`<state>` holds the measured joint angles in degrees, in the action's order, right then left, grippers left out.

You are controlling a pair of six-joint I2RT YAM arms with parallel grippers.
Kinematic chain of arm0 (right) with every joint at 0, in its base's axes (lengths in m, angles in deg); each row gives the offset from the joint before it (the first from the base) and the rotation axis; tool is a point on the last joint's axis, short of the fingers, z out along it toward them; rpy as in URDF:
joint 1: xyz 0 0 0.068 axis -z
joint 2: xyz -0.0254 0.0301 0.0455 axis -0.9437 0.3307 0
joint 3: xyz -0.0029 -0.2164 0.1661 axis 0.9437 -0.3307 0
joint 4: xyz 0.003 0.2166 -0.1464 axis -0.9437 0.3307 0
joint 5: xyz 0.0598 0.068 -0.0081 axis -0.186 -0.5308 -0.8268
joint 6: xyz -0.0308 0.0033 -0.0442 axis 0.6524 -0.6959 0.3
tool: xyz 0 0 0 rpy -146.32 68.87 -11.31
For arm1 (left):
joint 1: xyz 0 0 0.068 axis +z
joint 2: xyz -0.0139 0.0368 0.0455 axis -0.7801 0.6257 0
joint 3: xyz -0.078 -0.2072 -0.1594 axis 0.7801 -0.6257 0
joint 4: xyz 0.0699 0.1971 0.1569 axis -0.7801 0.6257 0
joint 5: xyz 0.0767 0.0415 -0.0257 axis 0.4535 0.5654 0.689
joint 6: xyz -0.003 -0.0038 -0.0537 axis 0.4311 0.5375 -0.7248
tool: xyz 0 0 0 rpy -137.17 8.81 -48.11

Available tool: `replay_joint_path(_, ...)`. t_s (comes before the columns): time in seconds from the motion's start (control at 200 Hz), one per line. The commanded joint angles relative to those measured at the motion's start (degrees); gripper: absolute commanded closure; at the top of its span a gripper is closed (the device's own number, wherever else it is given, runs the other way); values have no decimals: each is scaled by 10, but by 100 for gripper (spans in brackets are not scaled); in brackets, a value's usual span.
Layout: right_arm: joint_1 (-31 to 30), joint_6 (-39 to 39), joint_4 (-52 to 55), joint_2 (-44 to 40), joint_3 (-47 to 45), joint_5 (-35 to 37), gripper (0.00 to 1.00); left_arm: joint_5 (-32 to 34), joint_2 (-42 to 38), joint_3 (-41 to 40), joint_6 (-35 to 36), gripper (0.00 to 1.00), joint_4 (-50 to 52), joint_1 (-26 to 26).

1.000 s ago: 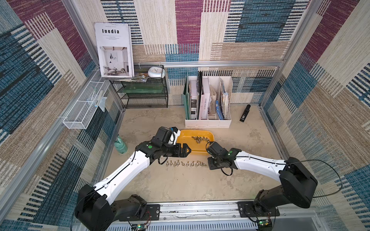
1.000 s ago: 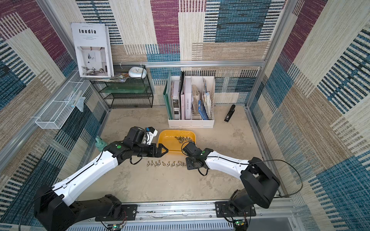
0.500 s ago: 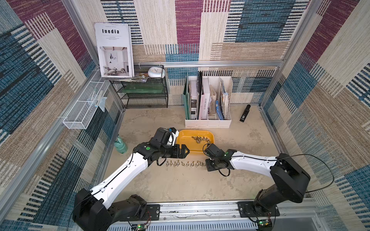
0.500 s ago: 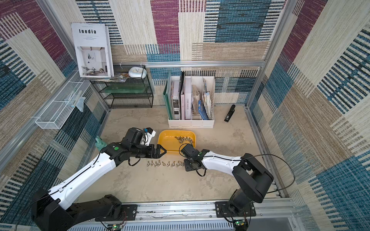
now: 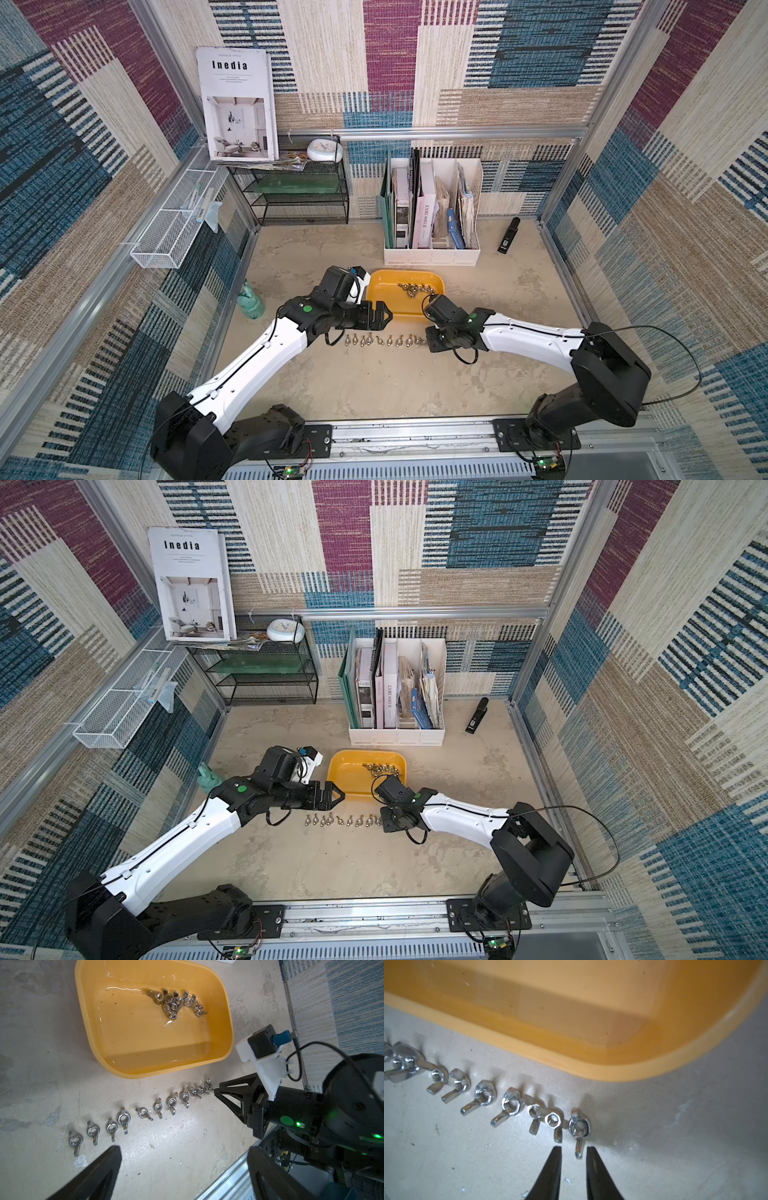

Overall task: Take out the wing nut from the storage box
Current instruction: Place the wing nut at the center of the board.

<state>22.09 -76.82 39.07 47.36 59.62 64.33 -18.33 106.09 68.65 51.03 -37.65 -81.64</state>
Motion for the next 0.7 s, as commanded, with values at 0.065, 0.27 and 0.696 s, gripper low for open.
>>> replay_joint_path(0.065,0,10,41,-24,29,30,66,2,8,5,5,1,-9,0)
replay_joint_path(0.27,2,40,56,-19,96,64,55,28,13,13,3,1,-14,0)
replay_joint_path(0.696,49,126,31,130,248,29,48,51,32,40,19,1,13,4)
